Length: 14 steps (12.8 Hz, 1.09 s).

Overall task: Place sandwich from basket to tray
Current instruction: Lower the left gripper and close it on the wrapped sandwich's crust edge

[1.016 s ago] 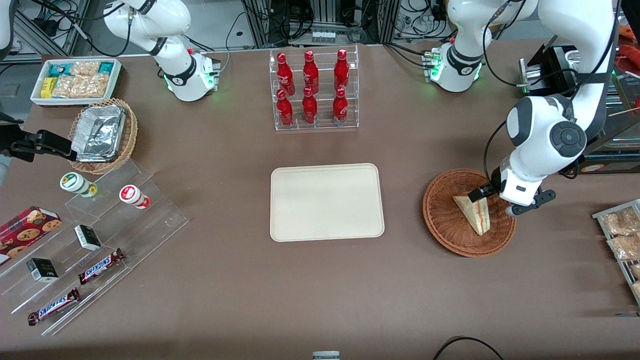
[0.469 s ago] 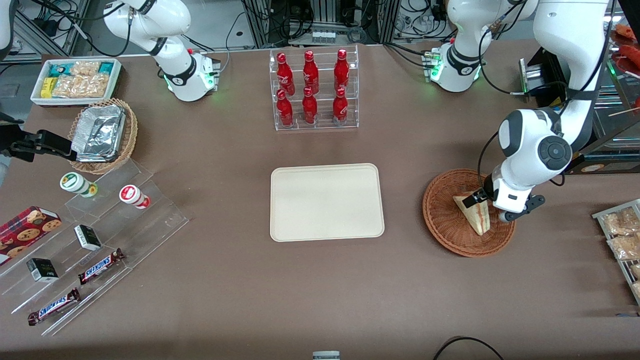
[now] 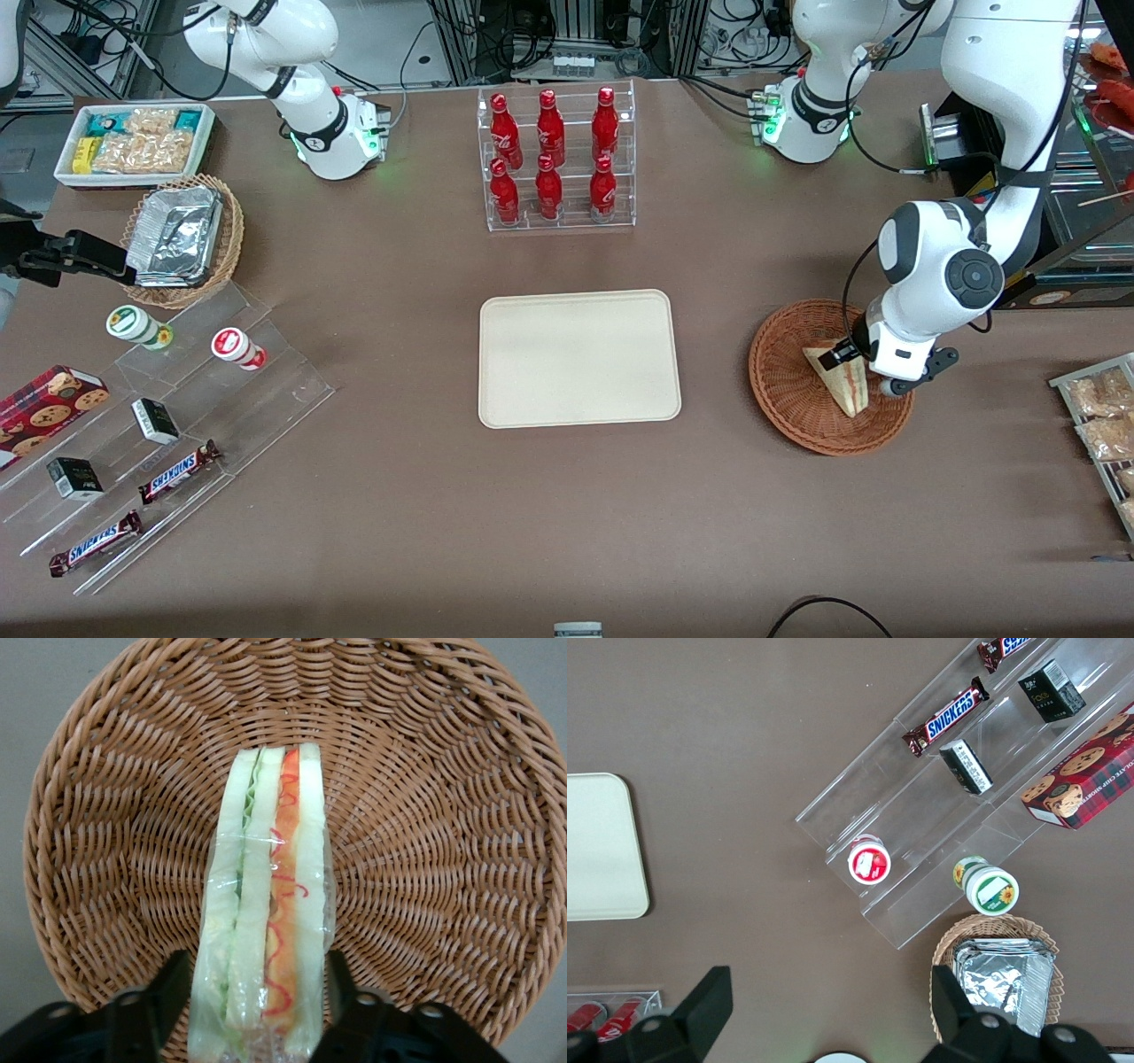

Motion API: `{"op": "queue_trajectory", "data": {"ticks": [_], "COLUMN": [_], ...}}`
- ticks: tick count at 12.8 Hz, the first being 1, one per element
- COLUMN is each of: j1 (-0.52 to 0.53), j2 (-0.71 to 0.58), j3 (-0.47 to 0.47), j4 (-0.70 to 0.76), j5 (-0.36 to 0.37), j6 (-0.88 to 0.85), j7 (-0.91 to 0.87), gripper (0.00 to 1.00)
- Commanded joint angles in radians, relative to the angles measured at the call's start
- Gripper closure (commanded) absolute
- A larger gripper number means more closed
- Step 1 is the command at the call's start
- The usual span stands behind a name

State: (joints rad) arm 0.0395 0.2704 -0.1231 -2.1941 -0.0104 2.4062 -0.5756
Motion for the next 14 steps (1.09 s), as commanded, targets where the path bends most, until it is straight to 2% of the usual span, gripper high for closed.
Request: {"op": "queue_trajectory", "data": {"ticks": [1,2,5,10,14], "j1": [-0.004,-0.003,-0.004,-0.012,-0.012], "j2": [0.004,0.004,-0.011,-0.017,-0.028], "j3": [-0.003,-0.003,-0.004,-0.019,-0.076], "j4": [-0.003,-0.003,0.010,0.229,0.255], "j5": [0.017,0.017,0.017,0.015,0.015], "j6": [0.014,0.008,-0.008,-0.326,-0.344], "j7": [-0.032,-0.032,-0.027,-0.030,-0.017], "gripper": [0.94,1.00,1.00,1.00,1.00]}}
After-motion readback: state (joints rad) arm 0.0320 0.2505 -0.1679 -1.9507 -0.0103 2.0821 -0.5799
